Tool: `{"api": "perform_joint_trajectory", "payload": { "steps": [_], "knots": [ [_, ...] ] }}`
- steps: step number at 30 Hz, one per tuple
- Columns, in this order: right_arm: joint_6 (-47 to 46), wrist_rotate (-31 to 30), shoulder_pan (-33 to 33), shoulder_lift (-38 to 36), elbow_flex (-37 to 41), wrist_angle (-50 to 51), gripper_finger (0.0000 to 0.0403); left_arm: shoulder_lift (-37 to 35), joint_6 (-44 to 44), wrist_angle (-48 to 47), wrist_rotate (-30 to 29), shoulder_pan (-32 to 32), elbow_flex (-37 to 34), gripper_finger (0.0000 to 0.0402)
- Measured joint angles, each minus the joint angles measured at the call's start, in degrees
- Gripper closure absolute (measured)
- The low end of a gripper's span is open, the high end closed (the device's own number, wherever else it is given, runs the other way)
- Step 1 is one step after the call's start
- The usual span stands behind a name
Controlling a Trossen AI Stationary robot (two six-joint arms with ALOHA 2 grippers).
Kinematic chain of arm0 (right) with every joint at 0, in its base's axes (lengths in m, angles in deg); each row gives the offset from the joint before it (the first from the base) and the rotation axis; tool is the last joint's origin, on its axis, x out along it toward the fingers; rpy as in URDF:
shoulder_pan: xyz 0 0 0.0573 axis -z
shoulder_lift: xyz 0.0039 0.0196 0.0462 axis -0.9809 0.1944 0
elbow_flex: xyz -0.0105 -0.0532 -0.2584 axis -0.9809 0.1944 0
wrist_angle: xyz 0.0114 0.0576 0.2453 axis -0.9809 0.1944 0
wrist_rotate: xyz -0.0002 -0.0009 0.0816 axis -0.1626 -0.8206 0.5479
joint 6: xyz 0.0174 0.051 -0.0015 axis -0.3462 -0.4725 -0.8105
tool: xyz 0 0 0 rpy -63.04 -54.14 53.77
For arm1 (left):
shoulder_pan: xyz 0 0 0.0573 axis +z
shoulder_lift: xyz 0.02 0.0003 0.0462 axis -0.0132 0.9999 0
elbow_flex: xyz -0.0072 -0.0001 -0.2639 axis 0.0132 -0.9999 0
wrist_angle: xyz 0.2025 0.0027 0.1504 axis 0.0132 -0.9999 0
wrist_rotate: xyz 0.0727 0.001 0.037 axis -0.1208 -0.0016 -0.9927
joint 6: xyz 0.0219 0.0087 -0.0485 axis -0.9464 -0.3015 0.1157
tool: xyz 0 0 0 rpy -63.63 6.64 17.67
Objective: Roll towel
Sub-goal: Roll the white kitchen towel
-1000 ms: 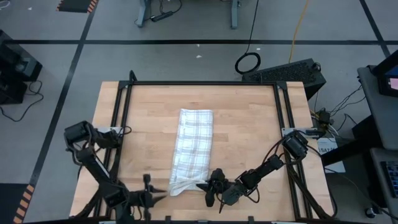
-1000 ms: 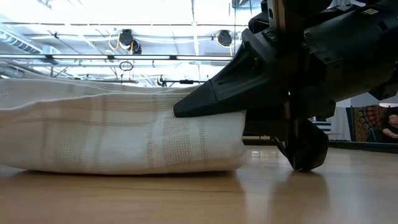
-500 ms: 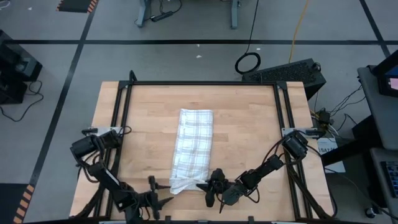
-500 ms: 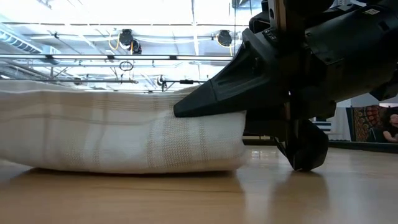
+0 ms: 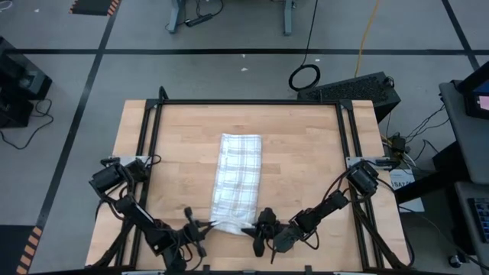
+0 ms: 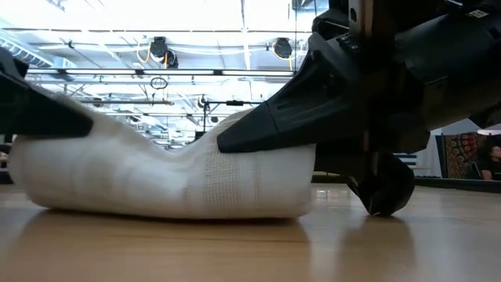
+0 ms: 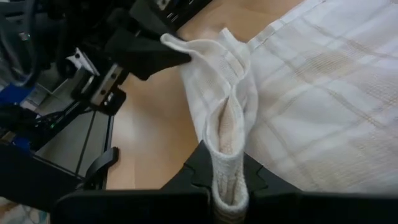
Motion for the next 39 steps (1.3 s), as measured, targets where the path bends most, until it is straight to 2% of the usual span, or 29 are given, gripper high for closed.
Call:
{"api": "perform_joint_trajectory", "payload": {
  "steps": [6, 12, 19, 23, 28, 33, 39],
  "knots": [
    [0.85, 0.57, -0.59, 0.0, 0.0, -0.04, 0.0394, -0.02, 15.3, -4.07, 5.26, -0.31, 0.0, 0.0393],
    [0.6, 1.7, -0.46, 0.0, 0.0, -0.14, 0.0394, -0.02, 15.81, -3.9, 5.86, 0.22, 0.0, 0.0394],
    [-0.6, 3.41, 0.29, -0.13, -0.05, -0.17, 0.0394, -0.04, 15.94, -3.89, 8.47, 3.65, -0.24, 0.0392],
    [-1.01, 3.41, 0.33, -0.13, -0.07, -0.15, 0.0394, -0.28, 15.88, -4.13, 12.15, 4.15, -0.24, 0.0366],
    [-1.83, 3.27, 0.36, -0.13, -0.11, 0.21, 0.0394, -2.51, 15.84, -5.09, 14.42, 3.89, -0.27, 0.0302],
    [-2.46, 3.25, 0.4, -0.15, -0.11, 0.56, 0.0394, -7.94, 7.25, -5.44, 13.68, 2.45, -0.28, 0.0259],
    [-4.09, 2.05, 0.67, -0.17, -0.13, 0.61, 0.0394, -13.87, -6.43, -6.85, 14.39, -1.19, -0.26, 0.0247]
  ]
}}
